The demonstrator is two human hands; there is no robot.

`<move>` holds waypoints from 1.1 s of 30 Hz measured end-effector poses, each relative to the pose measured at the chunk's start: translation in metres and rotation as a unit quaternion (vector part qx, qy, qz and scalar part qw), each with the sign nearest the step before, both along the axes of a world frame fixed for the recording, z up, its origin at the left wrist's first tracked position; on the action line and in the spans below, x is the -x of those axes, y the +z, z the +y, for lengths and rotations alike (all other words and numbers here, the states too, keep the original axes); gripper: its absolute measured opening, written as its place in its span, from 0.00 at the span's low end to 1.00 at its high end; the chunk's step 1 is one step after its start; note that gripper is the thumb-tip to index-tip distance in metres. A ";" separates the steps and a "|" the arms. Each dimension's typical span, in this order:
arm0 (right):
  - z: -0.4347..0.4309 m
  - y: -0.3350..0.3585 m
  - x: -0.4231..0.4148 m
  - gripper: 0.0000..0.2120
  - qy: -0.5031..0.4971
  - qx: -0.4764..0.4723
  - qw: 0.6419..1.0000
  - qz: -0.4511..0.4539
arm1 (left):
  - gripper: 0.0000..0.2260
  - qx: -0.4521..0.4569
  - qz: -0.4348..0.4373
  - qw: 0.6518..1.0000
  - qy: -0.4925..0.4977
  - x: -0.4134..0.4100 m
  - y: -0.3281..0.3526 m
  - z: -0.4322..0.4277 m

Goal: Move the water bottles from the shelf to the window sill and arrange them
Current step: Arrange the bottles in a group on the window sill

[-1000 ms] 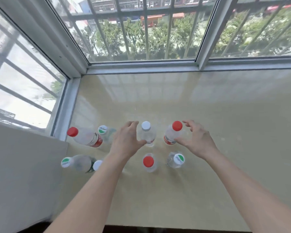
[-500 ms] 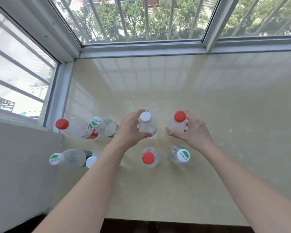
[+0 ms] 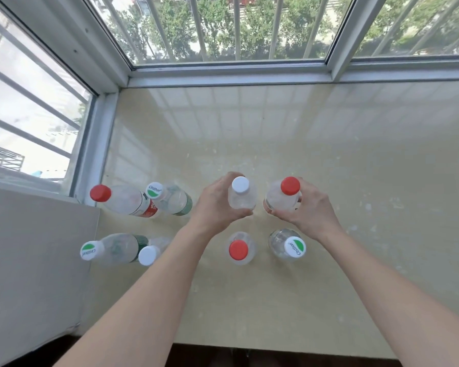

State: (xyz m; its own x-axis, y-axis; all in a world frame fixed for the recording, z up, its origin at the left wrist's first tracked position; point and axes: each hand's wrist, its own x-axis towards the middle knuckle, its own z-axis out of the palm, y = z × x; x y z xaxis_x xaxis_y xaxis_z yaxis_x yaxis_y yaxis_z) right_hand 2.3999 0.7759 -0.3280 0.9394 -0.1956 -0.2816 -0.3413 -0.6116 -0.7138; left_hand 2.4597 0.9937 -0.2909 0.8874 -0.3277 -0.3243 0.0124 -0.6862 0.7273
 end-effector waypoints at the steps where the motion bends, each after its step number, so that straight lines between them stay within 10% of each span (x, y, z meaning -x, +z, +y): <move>1: -0.001 0.001 0.000 0.25 0.002 0.002 1.000 0.002 | 0.29 -0.001 -0.001 1.000 0.000 0.000 0.000 -0.001; 33: 0.003 0.020 0.004 0.34 -0.012 -0.006 1.000 0.001 | 0.28 0.035 0.024 0.999 -0.001 -0.002 -0.002 0.002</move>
State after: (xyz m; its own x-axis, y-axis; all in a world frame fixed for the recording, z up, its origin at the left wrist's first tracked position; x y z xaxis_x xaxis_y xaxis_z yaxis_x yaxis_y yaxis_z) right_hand 2.3958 0.7789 -0.3078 0.9338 -0.2142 -0.2867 -0.3575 -0.5947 -0.7201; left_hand 2.4619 0.9959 -0.2925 0.8707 -0.3522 -0.3432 0.0476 -0.6343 0.7716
